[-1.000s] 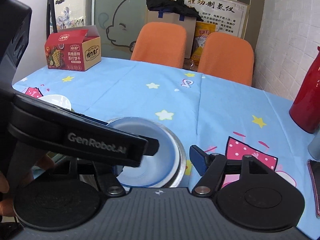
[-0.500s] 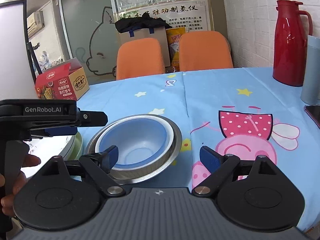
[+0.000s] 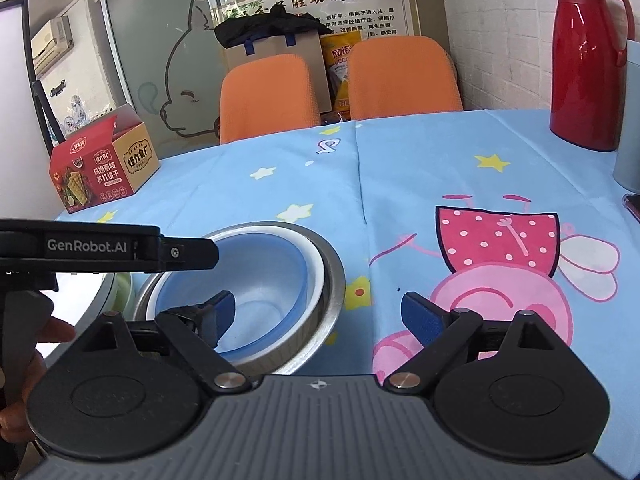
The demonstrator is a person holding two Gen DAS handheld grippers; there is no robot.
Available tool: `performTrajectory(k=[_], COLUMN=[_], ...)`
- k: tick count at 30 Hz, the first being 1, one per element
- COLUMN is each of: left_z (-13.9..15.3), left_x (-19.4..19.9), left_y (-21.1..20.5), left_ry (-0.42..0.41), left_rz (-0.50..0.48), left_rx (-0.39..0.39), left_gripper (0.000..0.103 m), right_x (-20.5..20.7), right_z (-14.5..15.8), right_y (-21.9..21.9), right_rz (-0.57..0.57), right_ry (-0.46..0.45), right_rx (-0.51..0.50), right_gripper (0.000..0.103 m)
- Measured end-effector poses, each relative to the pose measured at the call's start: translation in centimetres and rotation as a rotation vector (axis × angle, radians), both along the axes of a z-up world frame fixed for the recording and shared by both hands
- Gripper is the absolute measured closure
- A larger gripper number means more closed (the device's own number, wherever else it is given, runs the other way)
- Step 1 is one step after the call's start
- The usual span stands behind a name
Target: Organize plates and bowls
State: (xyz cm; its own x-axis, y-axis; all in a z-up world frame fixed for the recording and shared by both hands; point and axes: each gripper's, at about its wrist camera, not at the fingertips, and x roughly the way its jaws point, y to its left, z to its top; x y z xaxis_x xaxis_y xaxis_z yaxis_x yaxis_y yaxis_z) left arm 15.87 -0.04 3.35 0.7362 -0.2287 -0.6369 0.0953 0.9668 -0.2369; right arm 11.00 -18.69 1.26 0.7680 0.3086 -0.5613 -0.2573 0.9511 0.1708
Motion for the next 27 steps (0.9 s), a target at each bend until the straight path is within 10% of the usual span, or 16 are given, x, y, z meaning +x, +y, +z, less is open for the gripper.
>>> performTrajectory(k=[27], left_z=[-2.3], left_x=[5.6], left_y=[-1.4], left_ry=[0.178], left_rz=[-0.284], left_rx=[0.105], left_gripper=[0.028], right_x=[2.9], right_z=[-2.0], right_y=[2.1], right_rz=[0.045], right_ry=[0.032], right_rx=[-0.084], right_gripper=[0.000])
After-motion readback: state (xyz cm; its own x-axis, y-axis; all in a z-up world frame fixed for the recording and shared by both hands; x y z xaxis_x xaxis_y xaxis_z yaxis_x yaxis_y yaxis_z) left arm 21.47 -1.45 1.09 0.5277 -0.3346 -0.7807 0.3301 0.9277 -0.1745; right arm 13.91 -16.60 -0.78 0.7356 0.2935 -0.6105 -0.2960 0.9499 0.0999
